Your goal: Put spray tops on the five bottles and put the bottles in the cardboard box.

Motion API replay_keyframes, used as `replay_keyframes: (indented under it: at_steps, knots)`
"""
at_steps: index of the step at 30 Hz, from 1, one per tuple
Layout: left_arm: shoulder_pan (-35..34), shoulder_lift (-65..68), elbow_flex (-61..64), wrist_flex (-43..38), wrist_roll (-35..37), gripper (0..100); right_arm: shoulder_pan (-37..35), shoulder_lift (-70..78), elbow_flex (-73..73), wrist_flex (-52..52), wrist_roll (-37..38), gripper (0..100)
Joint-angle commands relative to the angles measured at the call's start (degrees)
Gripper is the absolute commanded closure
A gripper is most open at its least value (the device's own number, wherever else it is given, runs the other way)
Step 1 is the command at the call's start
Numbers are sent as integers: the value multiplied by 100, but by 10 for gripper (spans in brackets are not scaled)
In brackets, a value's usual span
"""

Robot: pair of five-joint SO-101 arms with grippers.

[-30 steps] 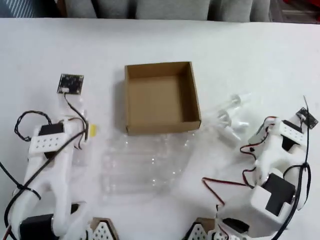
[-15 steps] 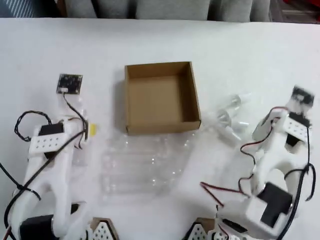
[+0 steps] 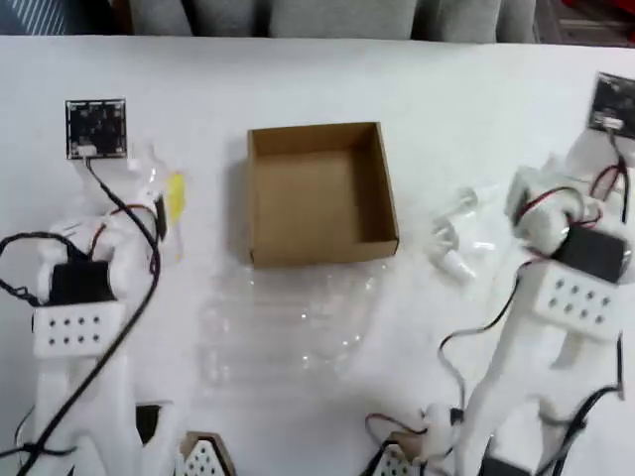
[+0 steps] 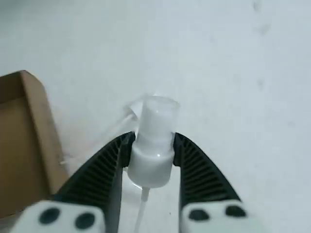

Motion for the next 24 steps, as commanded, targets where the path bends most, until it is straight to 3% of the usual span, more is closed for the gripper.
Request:
replay_keyframes:
  at_steps: [1, 7, 11, 17, 24]
  knots:
    - [523, -655, -325, -396, 105, 976, -804, -1051, -220, -391, -9, 982]
    - [1499, -1297, -273, -387, 114, 976, -1877, -2141, 308, -2642, -9, 983]
    - [2360, -1991, -18, -396, 114, 976, -2070, -2220, 369, -3662, -9, 983]
    - [3204, -3310, 774, -466, 114, 976, -2193, -2237, 360, -4620, -9, 983]
    - [3380, -4655, 2400, -1407, 114, 976, -3495, -2255, 123, -4585, -9, 983]
